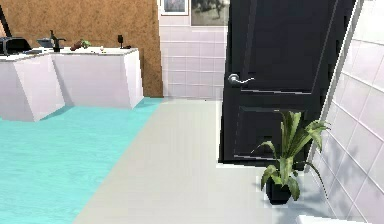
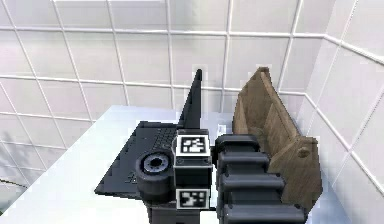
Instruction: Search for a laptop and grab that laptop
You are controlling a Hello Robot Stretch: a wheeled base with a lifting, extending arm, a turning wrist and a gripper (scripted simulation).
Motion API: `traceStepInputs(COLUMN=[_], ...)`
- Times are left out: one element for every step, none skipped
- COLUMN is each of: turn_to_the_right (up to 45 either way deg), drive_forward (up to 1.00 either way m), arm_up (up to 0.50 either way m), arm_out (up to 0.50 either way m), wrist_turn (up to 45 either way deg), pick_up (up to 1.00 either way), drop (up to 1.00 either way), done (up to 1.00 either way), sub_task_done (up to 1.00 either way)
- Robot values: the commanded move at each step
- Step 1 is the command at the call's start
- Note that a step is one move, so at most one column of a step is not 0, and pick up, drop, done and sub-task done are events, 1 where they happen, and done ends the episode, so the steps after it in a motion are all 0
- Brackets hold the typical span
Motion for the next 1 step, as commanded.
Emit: traceStepInputs(turn_to_the_right=[0.0], drive_forward=[0.00], arm_up=[0.00], arm_out=[0.00], wrist_turn=[0.0], pick_up=[1.00], drop=[0.00], done=[0.00], sub_task_done=[0.00])
